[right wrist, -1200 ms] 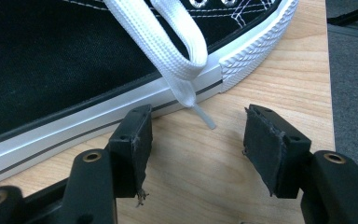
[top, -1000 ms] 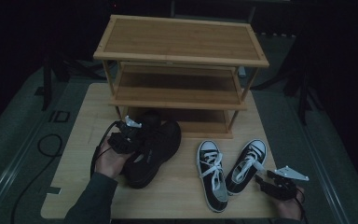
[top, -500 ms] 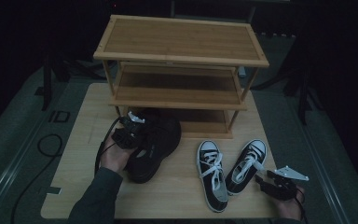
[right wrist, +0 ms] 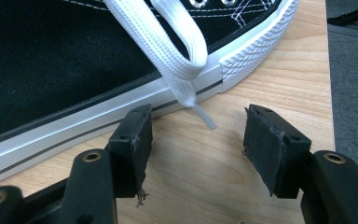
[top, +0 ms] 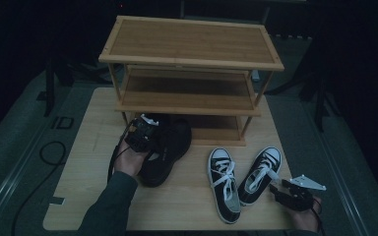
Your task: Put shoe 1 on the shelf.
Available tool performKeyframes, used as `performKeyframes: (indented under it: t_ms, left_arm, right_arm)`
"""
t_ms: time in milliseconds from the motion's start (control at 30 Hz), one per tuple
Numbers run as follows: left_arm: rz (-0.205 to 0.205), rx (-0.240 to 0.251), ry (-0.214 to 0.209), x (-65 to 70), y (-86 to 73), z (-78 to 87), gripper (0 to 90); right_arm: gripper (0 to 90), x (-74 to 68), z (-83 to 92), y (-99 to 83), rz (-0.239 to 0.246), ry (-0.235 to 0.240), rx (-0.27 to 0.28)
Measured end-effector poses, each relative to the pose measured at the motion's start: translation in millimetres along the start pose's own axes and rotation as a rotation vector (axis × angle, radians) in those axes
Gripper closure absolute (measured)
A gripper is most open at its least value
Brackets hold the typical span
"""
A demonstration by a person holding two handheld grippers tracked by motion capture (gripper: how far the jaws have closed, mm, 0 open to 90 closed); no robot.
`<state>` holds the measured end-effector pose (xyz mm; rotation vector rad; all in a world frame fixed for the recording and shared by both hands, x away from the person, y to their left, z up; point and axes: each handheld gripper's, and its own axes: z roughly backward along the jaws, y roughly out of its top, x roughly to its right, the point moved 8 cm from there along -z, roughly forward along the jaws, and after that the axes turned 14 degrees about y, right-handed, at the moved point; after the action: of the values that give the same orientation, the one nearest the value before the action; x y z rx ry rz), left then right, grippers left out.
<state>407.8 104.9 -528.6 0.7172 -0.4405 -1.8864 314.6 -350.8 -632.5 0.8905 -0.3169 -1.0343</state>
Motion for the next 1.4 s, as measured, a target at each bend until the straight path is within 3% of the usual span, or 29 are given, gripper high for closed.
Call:
performKeyframes:
  t_ms: [900, 1200, 1400]
  left_arm:
    - [0.043, -0.001, 0.092, 7.7, 16.4, -27.2, 85.2]
    - [0.054, 0.000, 0.157, 17.7, 31.5, -37.4, 85.1]
    - [0.079, 0.002, 0.165, 23.3, 37.4, -41.2, 85.0]
  right_arm:
    - [41.4, 0.2, 0.0, 0.0, 0.001, 0.001, 0.000]
    - [41.3, 0.3, 0.0, 0.1, 0.003, 0.003, 0.000]
    - [41.3, 0.4, 0.0, 0.2, 0.003, 0.003, -0.001]
